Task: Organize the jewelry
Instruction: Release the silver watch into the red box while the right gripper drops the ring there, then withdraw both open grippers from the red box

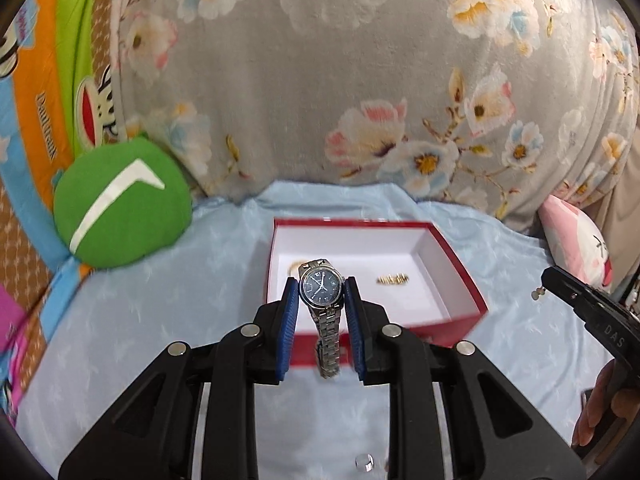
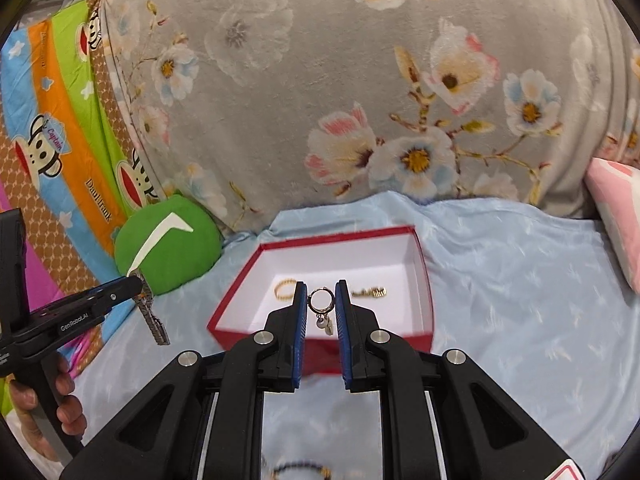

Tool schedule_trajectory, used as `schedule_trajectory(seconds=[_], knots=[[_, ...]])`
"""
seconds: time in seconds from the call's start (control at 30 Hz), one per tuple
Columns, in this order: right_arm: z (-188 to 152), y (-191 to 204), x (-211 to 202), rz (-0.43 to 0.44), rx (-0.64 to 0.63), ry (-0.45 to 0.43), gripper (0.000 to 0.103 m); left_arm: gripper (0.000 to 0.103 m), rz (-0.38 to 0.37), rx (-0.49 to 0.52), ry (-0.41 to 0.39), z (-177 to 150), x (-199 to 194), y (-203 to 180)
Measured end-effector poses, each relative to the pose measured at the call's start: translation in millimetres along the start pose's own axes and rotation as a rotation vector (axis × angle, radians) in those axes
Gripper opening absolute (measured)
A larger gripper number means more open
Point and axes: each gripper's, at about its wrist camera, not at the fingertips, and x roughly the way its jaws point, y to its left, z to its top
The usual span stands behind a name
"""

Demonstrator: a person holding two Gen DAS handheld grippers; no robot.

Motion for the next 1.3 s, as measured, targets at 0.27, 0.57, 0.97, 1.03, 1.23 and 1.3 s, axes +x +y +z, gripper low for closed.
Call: schedule_trajectory(seconds=[0.27, 0.57, 0.97, 1.03, 1.23, 1.3], knots=[[30.3, -20.7, 109.4, 0.017, 0.020, 0.092, 0.013, 0.023, -0.021, 0.020, 0.008, 45.6, 93.0, -7.2], [13.1, -47.8, 190.5, -0.015, 0.051, 0.212, 0.013, 0.023, 0.023, 0.038, 0.100, 37.9, 178.8, -15.0], [-7.1, -56.2, 219.2, -0.051, 0.026, 0.261, 0.015, 0.025, 0.069, 0.032, 0.148, 12.5, 222.6, -14.3], [-8.7, -58.4, 216.0, -0.056, 0.032, 0.252, 0.016, 0.044, 0.093, 0.033, 0.132, 13.1, 219.9, -14.0], [-10.2, -56.9, 195.0, -0.048, 0.031, 0.223, 0.018, 0.051, 0.075, -0.009, 0.124, 14.7, 206.2, -3.7], [-10.1, -53.5, 179.8, -0.039, 0.029, 0.202, 0.018, 0.051, 0.071, -0.019, 0.120, 12.9, 195.8, 0.0]])
